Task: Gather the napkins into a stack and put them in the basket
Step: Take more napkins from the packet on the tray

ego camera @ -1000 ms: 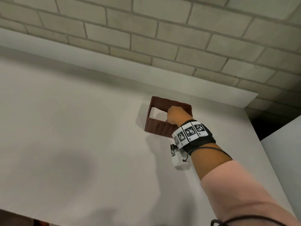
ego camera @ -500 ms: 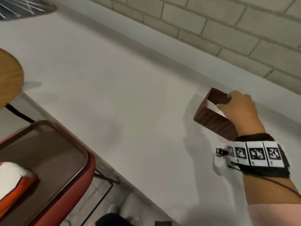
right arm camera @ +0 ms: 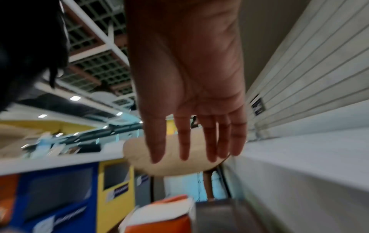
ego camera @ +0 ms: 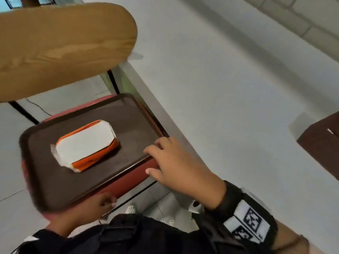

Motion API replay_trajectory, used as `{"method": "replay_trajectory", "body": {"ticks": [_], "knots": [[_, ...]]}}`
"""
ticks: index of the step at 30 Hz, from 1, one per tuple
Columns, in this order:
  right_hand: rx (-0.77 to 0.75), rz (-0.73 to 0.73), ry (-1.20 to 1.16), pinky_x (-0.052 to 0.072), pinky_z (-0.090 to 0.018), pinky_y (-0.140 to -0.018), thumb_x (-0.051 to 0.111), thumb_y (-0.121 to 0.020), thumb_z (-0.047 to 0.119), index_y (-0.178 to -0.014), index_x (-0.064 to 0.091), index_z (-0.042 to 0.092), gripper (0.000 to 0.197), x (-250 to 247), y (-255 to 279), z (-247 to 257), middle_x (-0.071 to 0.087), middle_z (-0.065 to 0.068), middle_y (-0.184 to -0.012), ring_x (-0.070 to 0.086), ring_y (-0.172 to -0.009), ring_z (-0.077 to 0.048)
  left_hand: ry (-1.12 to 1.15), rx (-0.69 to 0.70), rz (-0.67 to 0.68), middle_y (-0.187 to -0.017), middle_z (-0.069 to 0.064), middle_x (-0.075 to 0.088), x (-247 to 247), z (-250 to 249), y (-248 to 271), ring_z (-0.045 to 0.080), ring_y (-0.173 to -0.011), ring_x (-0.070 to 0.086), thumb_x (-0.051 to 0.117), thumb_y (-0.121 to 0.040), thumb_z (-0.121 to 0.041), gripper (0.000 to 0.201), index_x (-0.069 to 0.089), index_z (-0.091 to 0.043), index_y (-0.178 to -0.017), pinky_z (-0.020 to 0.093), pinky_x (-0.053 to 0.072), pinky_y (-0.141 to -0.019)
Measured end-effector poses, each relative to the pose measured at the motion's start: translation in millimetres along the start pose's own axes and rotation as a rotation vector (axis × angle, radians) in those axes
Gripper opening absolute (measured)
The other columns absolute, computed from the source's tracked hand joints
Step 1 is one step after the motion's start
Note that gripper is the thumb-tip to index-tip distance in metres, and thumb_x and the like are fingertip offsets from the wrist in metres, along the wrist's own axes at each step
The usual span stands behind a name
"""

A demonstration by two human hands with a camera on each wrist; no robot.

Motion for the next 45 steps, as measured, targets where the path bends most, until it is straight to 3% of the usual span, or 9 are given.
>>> {"method": "replay_trajectory", "body": {"ticks": [5, 9, 13, 16, 21, 27, 36, 43, 45], "knots": [[-0.170, 0.232, 0.033, 0.036, -0.045, -0.105, 0.054, -0.090, 0.032, -0.135, 0.043, 0.017, 0.049, 58.7, -81.3, 46.8, 0.042, -0.013, -0.138, 0.034, -0.129, -0.032, 0.122, 0.068, -0.127, -0.090, -0.007, 0.064, -40.5, -37.5, 47.9, 0.002, -0.075, 0.057, 0.053, -0.092, -0.023, 0.013, 0.060, -0.021, -0.103, 0.008, 0.044, -0.064], [-0.223, 0.065, 0.031, 0.036, -0.044, -0.106, 0.050, -0.092, 0.022, -0.137, 0.041, 0.012, 0.047, 76.9, -142.4, 82.9, 0.042, -0.015, -0.139, 0.034, -0.130, -0.033, 0.295, 0.038, -0.191, -0.092, 0.007, 0.068, -56.2, -24.9, 54.0, 0.004, -0.070, 0.059, 0.052, -0.093, -0.019, 0.012, 0.060, -0.014, -0.100, 0.016, 0.046, -0.068], [-0.237, -0.039, 0.100, 0.031, -0.043, -0.108, 0.052, -0.089, 0.018, -0.140, 0.035, 0.013, 0.054, 91.4, -187.3, 110.8, 0.039, -0.015, -0.143, 0.033, -0.132, -0.034, 0.571, -0.029, -0.292, -0.066, 0.001, 0.056, -71.7, -11.8, 49.4, -0.002, -0.041, 0.052, 0.047, -0.096, -0.020, 0.018, 0.053, -0.009, -0.083, 0.010, 0.037, -0.037], [-0.223, 0.073, 0.182, 0.032, -0.044, -0.105, 0.060, -0.084, 0.022, -0.142, 0.029, 0.016, 0.067, 113.5, -206.0, 114.6, 0.034, -0.017, -0.143, 0.032, -0.131, -0.035, 0.837, -0.075, -0.355, -0.072, 0.004, 0.056, -84.8, -0.8, 49.2, 0.010, -0.053, 0.052, 0.046, -0.094, -0.035, 0.027, 0.052, -0.014, -0.079, 0.017, 0.036, -0.040], [-0.239, 0.137, 0.352, 0.019, -0.051, -0.114, 0.055, -0.088, 0.037, -0.149, 0.011, 0.017, 0.078, 137.2, -214.4, 112.1, 0.016, -0.023, -0.153, 0.015, -0.142, -0.038, 1.102, -0.192, -0.412, -0.085, 0.011, 0.064, -97.5, 12.8, 45.2, 0.019, -0.065, 0.058, 0.045, -0.087, -0.057, 0.055, 0.062, -0.008, -0.105, 0.022, 0.045, -0.055], [-0.227, 0.048, 0.503, 0.009, -0.054, -0.116, 0.035, -0.098, 0.025, -0.151, -0.002, 0.011, 0.066, 154.9, -209.1, 110.6, 0.005, -0.027, -0.156, 0.005, -0.146, -0.039, 1.095, -0.265, -0.440, -0.077, 0.008, 0.063, -98.0, 14.9, 41.3, 0.017, -0.062, 0.056, 0.044, -0.093, -0.043, 0.048, 0.064, -0.003, -0.109, 0.022, 0.042, -0.053], [-0.335, 0.006, 0.630, 0.027, -0.052, -0.109, 0.044, -0.095, 0.023, -0.148, 0.011, 0.006, 0.065, 149.1, -221.6, 116.3, 0.028, -0.034, -0.147, 0.028, -0.137, -0.044, 1.107, -0.279, -0.523, -0.075, 0.008, 0.068, -102.8, 19.6, 42.4, 0.015, -0.058, 0.057, 0.058, -0.082, -0.051, 0.051, 0.069, -0.003, -0.093, 0.018, 0.041, -0.045], [-0.304, -0.040, 0.620, 0.029, -0.056, -0.105, 0.047, -0.089, 0.017, -0.141, 0.026, 0.004, 0.058, 147.3, -216.6, 120.0, 0.036, -0.036, -0.140, 0.036, -0.130, -0.047, 1.095, -0.291, -0.527, -0.070, 0.005, 0.064, -102.9, 17.7, 43.5, 0.013, -0.055, 0.055, 0.055, -0.085, -0.026, 0.028, 0.066, -0.001, -0.093, 0.015, 0.039, -0.041], [-0.279, -0.047, 0.640, 0.042, -0.056, -0.095, 0.050, -0.083, 0.019, -0.131, 0.046, 0.008, 0.049, 149.3, -216.4, 122.7, 0.055, -0.029, -0.127, 0.053, -0.116, -0.045, 1.107, -0.286, -0.534, -0.067, 0.004, 0.062, -103.6, 14.0, 42.3, 0.012, -0.054, 0.054, 0.055, -0.086, -0.025, 0.022, 0.063, -0.004, -0.083, 0.012, 0.035, -0.036]]}}
Point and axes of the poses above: each hand's wrist, its own y-axis away from the middle knuckle, its own x-axis out of the palm, z = x × y, the point moved 7 cm from there along -y, towards the middle knuckle
